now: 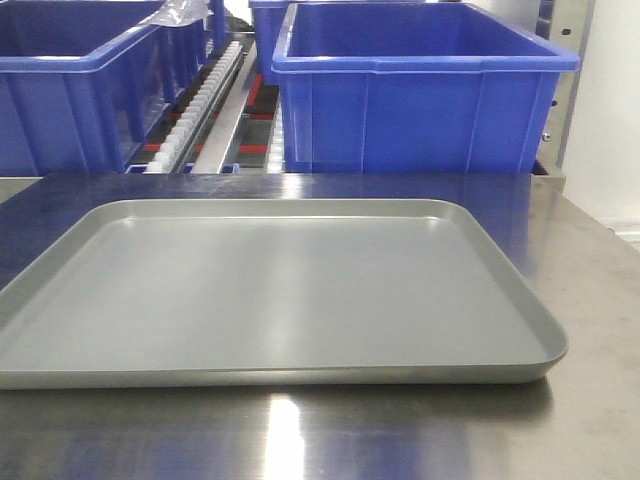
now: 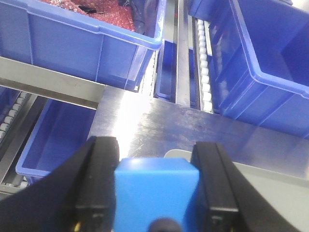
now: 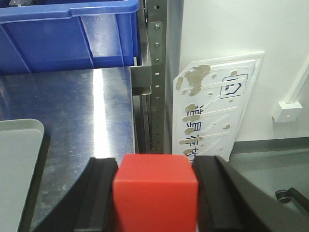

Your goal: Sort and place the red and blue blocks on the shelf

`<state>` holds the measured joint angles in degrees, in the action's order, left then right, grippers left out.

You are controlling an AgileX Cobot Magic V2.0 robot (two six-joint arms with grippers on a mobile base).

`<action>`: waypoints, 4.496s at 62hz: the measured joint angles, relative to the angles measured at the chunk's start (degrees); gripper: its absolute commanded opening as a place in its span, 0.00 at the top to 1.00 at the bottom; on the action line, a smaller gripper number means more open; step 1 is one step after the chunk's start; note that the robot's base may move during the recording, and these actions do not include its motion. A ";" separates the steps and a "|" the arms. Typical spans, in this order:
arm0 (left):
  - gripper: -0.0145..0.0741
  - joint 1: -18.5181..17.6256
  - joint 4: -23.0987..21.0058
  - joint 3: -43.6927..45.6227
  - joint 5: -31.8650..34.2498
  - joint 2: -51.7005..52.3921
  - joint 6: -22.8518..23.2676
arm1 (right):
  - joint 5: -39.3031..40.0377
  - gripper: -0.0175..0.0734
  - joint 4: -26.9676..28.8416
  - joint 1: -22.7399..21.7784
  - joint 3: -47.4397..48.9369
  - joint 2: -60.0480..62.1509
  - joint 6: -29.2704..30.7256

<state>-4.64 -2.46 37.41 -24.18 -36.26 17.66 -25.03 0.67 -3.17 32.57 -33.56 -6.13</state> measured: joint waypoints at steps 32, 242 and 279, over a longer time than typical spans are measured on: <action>0.70 0.00 0.00 0.00 0.00 0.00 0.00 | 0.00 0.74 0.00 0.00 0.00 0.00 0.00; 0.70 0.00 0.00 0.00 0.00 0.00 0.04 | 0.00 0.74 0.00 0.00 0.00 0.13 0.00; 0.70 0.00 0.00 0.00 0.00 0.00 0.04 | 0.00 0.74 0.00 0.00 0.00 0.13 0.00</action>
<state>-4.64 -2.46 37.41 -24.18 -36.26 17.70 -25.03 0.67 -3.17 32.57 -33.43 -6.13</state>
